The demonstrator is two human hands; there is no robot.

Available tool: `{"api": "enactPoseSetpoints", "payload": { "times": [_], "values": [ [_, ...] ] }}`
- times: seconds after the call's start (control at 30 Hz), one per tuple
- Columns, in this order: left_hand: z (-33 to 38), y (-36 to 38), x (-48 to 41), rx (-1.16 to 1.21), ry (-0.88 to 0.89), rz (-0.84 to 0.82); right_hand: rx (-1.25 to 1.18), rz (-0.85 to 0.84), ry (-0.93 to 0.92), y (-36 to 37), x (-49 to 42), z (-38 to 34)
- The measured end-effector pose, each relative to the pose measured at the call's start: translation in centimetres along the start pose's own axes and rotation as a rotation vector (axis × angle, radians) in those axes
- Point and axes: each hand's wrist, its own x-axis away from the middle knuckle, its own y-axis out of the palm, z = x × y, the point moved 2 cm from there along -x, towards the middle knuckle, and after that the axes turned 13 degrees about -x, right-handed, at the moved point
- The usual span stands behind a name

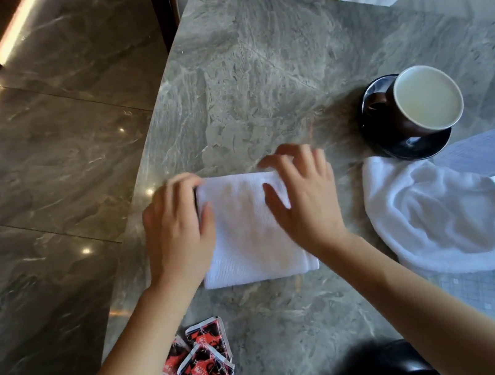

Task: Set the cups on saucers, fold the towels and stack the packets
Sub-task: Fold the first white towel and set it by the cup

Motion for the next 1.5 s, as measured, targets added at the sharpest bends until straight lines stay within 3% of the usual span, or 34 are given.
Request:
{"api": "enactPoseSetpoints", "payload": {
  "times": [0.17,0.27,0.63,0.87,0.97,1.07,1.13,1.33,1.5],
  "values": [
    [1.9,2.0,4.3,-0.375,0.44,-0.258,-0.271,-0.372,-0.165,2.8,3.5,-3.0],
    [1.8,3.1,4.8,-0.505,0.439,-0.381,-0.222,-0.484,-0.124,4.5,4.6,-2.5],
    [0.2,3.3,4.1,-0.361,0.239,-0.422,0.153,-0.386,-0.061,3.6,4.2,1.3],
    [0.2,2.9,3.8,-0.312,0.215,-0.447,0.01,-0.369,-0.055,3.2,3.8,1.8],
    [-1.1,1.2,4.5,-0.225,0.273,-0.353,-0.161,-0.333,-0.17,1.1,4.6,3.0],
    [-2.8,-0.1,6.2,-0.162,0.446,-0.239,-0.087,-0.35,-0.365,-0.9,7.0,4.7],
    [-3.3,-0.3,6.9,-0.193,0.511,-0.278,-0.032,-0.422,-0.424,-1.4,8.1,5.7],
    [-2.7,0.6,5.9,-0.235,0.48,-0.235,0.044,-0.42,-0.459,-1.2,7.8,6.0],
    [-2.4,0.7,4.9,-0.144,0.504,-0.194,-0.1,-0.323,-0.417,-1.4,7.2,5.9]
  ]
}}
